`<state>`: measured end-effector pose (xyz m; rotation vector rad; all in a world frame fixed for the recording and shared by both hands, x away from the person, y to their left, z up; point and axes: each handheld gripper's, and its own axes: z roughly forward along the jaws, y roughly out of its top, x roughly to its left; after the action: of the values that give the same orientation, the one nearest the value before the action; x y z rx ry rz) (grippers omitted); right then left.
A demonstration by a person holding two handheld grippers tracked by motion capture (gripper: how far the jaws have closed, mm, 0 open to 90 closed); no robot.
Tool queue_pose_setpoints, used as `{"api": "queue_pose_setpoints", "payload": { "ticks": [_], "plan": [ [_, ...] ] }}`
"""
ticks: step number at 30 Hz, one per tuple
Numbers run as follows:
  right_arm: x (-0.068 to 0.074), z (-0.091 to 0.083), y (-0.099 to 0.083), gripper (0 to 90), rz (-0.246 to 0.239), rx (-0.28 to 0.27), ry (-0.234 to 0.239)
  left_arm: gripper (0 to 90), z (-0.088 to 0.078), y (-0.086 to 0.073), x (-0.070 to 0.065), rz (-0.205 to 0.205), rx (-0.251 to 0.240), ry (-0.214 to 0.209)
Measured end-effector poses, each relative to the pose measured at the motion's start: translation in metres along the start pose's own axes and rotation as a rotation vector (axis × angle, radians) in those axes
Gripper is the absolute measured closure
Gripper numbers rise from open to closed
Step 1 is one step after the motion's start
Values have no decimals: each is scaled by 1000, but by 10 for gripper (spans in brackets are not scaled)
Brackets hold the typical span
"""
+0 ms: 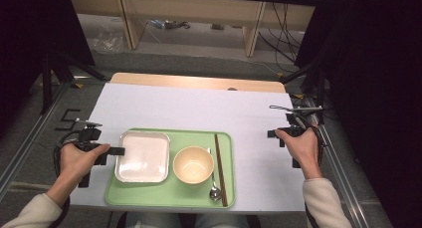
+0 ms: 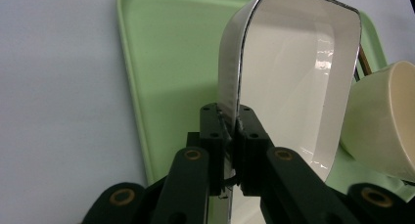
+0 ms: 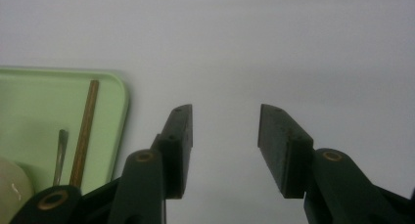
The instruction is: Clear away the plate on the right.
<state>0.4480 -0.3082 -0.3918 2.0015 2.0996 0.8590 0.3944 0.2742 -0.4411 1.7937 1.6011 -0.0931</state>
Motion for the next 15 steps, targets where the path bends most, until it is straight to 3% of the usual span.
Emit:
{"api": "queue_pose_setpoints", "payload": {
  "ticks": [7,9,15],
  "plan": [
    [2,1,0,576,25,-7,10,832,7,3,-1,1,44,3],
    [1,1,0,576,11,2,3,828,9,5,-1,4,51,10],
    [1,1,0,576,3,4,2,827,17,6,-4,53,64,83]
  ]
}}
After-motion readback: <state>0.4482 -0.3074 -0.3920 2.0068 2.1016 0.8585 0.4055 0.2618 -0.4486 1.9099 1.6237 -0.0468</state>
